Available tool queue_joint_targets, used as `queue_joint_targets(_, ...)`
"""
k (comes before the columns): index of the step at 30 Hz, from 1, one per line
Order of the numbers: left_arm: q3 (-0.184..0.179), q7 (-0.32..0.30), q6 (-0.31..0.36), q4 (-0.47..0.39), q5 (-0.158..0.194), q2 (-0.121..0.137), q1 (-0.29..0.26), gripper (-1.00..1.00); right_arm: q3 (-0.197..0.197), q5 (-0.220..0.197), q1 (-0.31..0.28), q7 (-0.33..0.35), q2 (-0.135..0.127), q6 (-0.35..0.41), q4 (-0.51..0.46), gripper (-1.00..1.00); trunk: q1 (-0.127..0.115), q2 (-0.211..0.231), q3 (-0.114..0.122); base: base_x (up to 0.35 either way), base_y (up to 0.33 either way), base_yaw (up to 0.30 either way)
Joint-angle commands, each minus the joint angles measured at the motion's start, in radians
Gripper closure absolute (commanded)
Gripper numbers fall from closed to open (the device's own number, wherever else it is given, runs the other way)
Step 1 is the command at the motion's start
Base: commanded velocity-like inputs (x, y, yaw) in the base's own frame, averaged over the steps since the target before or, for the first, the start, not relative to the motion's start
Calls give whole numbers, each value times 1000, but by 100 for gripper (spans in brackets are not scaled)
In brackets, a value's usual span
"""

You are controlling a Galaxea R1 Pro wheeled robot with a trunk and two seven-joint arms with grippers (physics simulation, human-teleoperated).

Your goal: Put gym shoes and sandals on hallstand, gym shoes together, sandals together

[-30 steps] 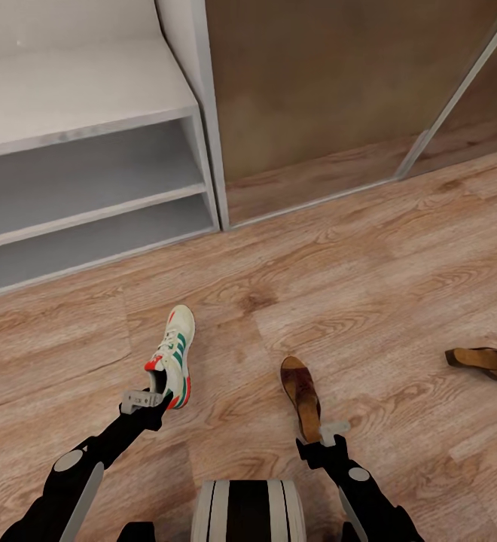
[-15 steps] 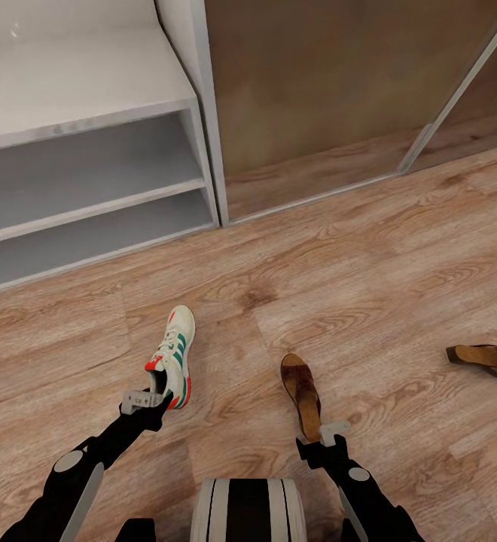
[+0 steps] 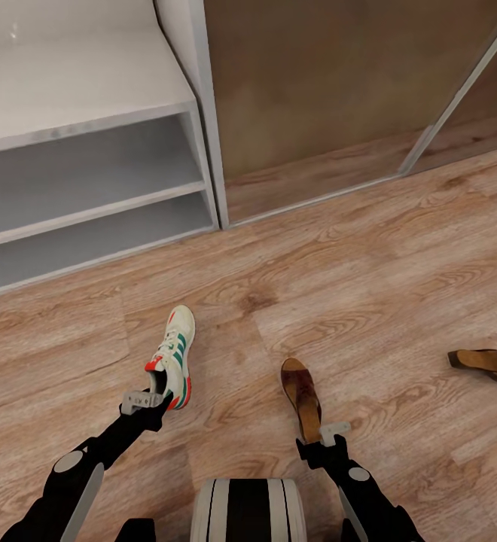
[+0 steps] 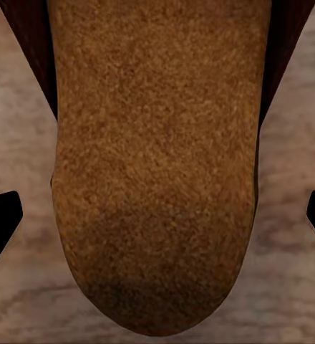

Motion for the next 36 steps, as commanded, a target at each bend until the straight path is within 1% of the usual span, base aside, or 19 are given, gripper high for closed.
queue_joint_targets(1, 1, -5, 9, -1, 11, -1, 0, 100, -5, 10, 0, 6, 1, 0, -1, -100, 0, 0, 0, 15, 0, 0)
queue_joint_targets(4, 1, -5, 8, -1, 11, 0, 0, 100, -5, 10, 0, 6, 1, 0, -1, -100, 0, 0, 0, 9, 0, 0)
queue_joint_targets(5, 1, -5, 8, -1, 11, 0, 0, 100, -5, 10, 0, 6, 0, 0, -1, 100, 0, 0, 0, 3, 0, 0)
queue_joint_targets(25, 1, -9, 5, -1, 11, 2, 2, 100, -5, 10, 0, 7, -1, 0, -1, 100, 0, 0, 0, 0, 0, 0)
queue_joint_targets(36, 5, -18, 8, -1, 11, 2, -1, 100, -4, 11, 1, 8, -2, 0, -1, 100, -5, 2, 42, 0, 0, 0)
